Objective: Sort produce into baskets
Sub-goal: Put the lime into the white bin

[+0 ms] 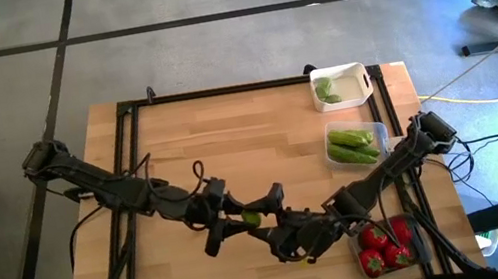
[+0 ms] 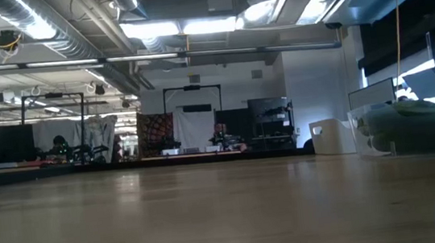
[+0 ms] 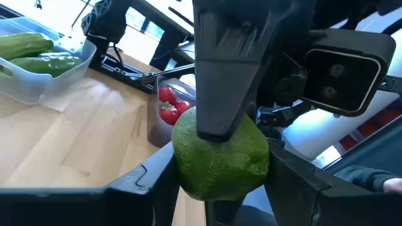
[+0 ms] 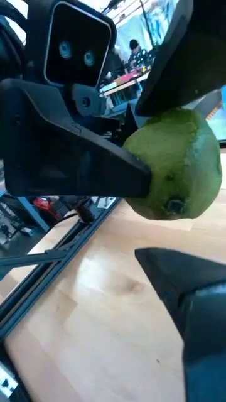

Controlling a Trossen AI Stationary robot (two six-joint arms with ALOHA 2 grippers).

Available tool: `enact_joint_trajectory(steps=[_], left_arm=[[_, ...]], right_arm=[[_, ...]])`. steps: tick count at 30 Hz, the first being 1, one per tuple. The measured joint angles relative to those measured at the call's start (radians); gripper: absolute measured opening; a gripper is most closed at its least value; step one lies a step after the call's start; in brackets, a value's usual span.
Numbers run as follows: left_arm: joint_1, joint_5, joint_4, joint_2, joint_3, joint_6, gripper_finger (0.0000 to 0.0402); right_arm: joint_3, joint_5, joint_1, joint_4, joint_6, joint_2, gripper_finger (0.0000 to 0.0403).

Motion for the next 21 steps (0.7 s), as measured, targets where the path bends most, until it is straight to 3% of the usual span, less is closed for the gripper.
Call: enact_joint_trajectory(steps=[11, 14, 21], left_arm=[[0.01, 0.006, -0.009, 0.0, 0.0, 0.027, 0.0214], [0.015, 0.001, -0.007, 0.0, 0.0, 0.026, 0.0239], [0.026, -0.009, -0.04, -0.023, 0.0, 0.021, 0.0303]], right_arm=[[0.0, 0.007, 0.0, -0.005, 0.001, -0.002, 0.0151], [0.0, 0.007, 0.0, -0.01, 0.002, -0.002, 0.0137], [0.0, 0.006, 0.0, -0.015, 0.012, -0.002, 0.0152]])
